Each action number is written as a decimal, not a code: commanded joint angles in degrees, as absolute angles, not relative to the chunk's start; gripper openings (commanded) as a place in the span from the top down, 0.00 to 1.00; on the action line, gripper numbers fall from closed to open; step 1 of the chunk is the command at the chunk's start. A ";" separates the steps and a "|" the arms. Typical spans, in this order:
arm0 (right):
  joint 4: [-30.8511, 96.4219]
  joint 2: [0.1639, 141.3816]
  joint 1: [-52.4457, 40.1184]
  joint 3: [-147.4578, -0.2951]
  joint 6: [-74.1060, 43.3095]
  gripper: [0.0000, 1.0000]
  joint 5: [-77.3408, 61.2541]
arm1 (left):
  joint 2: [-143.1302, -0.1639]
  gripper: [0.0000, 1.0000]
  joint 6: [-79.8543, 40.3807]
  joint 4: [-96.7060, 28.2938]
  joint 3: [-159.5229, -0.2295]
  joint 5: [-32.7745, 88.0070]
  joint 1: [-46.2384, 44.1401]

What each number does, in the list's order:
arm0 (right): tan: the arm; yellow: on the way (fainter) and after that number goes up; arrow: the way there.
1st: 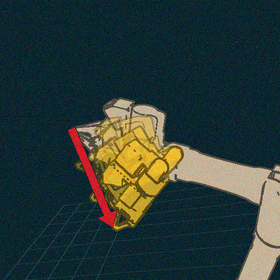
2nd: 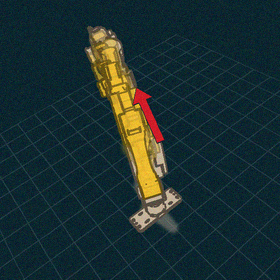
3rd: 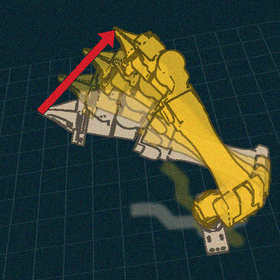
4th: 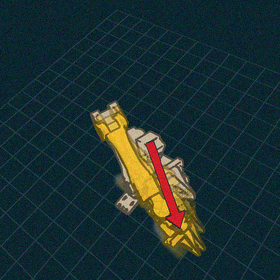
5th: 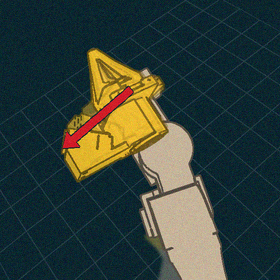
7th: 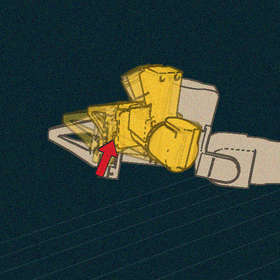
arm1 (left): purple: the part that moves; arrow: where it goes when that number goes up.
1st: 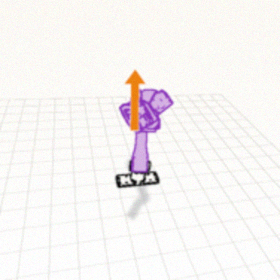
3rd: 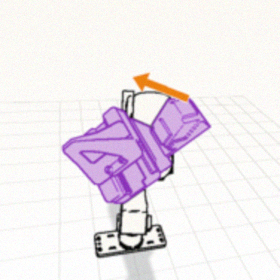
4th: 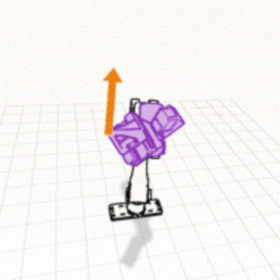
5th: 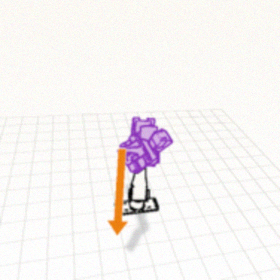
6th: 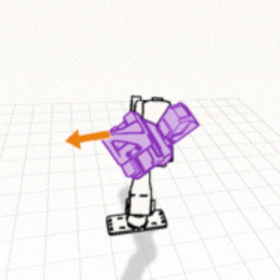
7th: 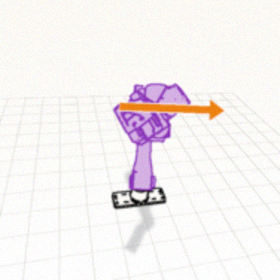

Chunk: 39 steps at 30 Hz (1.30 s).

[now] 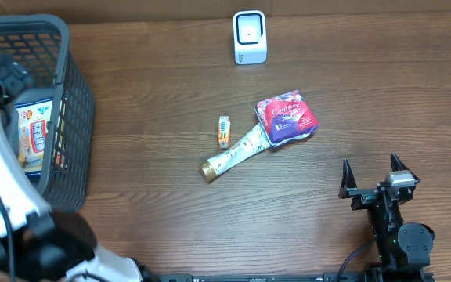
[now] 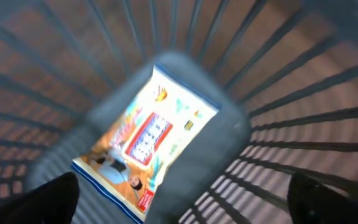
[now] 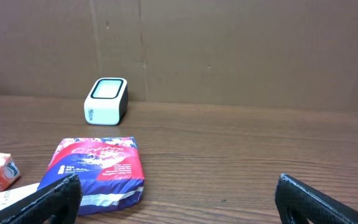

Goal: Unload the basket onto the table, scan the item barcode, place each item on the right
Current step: 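Grasp the yellow snack bag in the basket with the left gripper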

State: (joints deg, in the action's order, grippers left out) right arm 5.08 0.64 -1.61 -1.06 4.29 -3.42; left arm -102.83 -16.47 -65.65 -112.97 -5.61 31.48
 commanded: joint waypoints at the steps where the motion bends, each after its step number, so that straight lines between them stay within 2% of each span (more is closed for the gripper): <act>1: 4.64 0.27 -1.91 -0.49 4.34 0.00 -3.05 | -109.71 0.00 -15.11 -65.69 -111.72 -4.75 31.42; 5: 4.64 0.27 -1.91 -0.49 4.34 0.00 -3.05 | -116.14 0.00 -14.94 -65.82 -111.72 -1.76 31.31; 12: 4.64 0.27 -1.91 -0.49 4.34 0.00 -3.03 | -124.73 0.00 -14.41 -64.88 -111.72 -8.34 31.31; 21: 4.64 0.27 -1.91 -0.49 4.34 0.00 -3.05 | -133.84 0.02 -10.22 -63.83 -111.72 -8.45 31.14; 22: 4.64 0.27 -1.91 -0.49 4.34 0.00 -3.05 | -134.10 0.05 -10.26 -63.81 -111.72 -8.91 31.14; 25: 4.64 0.27 -1.91 -0.49 4.34 0.00 -3.03 | -134.17 0.24 -10.24 -63.81 -111.72 -10.35 31.14; 26: 4.64 0.27 -1.91 -0.49 4.34 0.00 -3.03 | -134.17 0.35 -10.24 -63.83 -111.72 -10.85 31.14; 27: 4.64 0.27 -1.91 -0.49 4.34 0.00 -3.03 | -134.17 0.66 -10.24 -63.86 -111.72 -11.05 31.16; 28: 4.64 0.27 -1.91 -0.49 4.34 0.00 -3.05 | -134.17 0.85 -10.26 -63.90 -111.72 -11.03 31.16; 29: 4.64 0.27 -1.91 -0.49 4.34 0.00 -3.05 | -134.15 0.95 -10.28 -64.03 -111.74 -10.94 31.14; 34: 4.64 0.27 -1.91 -0.49 4.36 0.00 -3.05 | -134.13 0.96 -10.90 -66.32 -114.04 -10.90 31.05; 39: 4.64 0.27 -1.91 -0.49 4.34 0.00 -3.05 | -133.01 0.96 -14.22 -72.64 -123.26 -9.04 31.07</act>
State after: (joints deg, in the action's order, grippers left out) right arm 5.13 0.64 -1.58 -1.06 4.29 -3.44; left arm -132.90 -11.75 -71.26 -117.43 -11.73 31.46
